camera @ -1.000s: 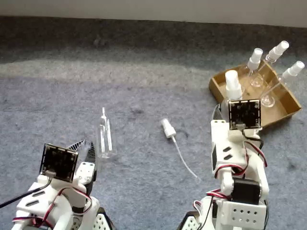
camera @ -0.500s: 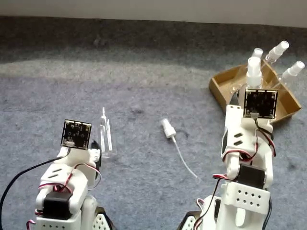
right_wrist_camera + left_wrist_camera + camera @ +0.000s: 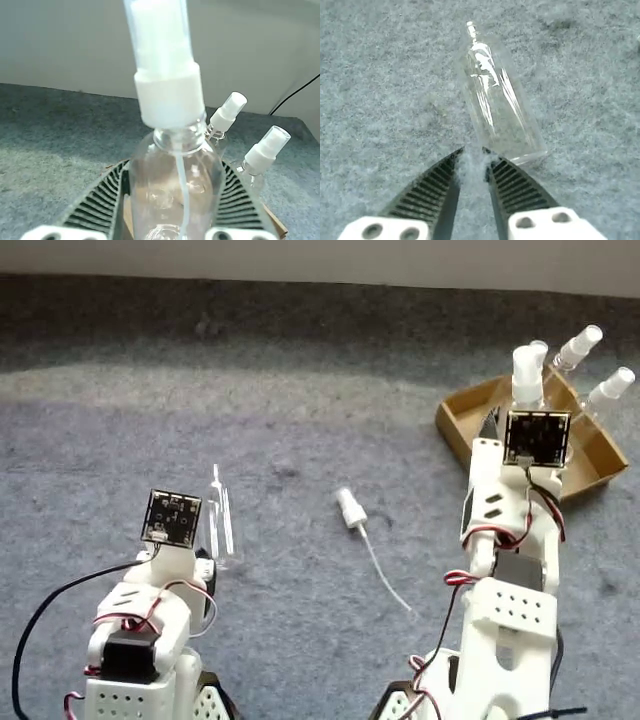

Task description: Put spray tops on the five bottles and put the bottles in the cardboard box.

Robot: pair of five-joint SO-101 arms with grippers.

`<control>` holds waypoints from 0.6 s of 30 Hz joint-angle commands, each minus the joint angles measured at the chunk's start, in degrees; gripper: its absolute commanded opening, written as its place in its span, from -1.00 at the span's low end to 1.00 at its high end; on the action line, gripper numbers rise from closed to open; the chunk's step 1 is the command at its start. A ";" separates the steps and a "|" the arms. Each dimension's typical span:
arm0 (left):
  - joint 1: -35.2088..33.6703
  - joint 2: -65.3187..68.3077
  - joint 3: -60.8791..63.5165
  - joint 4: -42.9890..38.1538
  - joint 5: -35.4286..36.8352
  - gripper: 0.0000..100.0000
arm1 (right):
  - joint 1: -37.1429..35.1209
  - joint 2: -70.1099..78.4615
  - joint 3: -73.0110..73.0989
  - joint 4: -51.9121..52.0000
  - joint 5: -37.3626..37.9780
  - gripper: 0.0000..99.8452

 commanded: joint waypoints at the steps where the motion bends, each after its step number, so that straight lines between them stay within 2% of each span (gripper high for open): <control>1: -0.40 -0.57 0.92 -0.79 -0.18 -0.99 | 0.75 4.53 -0.22 -6.64 -0.62 -0.75; 9: -0.40 -0.57 1.01 -0.88 -0.18 -0.99 | 3.21 18.33 -0.40 -20.44 -0.70 -0.75; 15: -0.40 -0.57 1.10 -0.88 -0.18 -0.99 | 5.49 29.41 -0.84 -27.82 -9.32 -0.75; 18: -0.40 -0.57 1.10 -0.88 -0.18 -0.99 | 5.49 34.42 -2.24 -31.08 -10.29 -0.75</control>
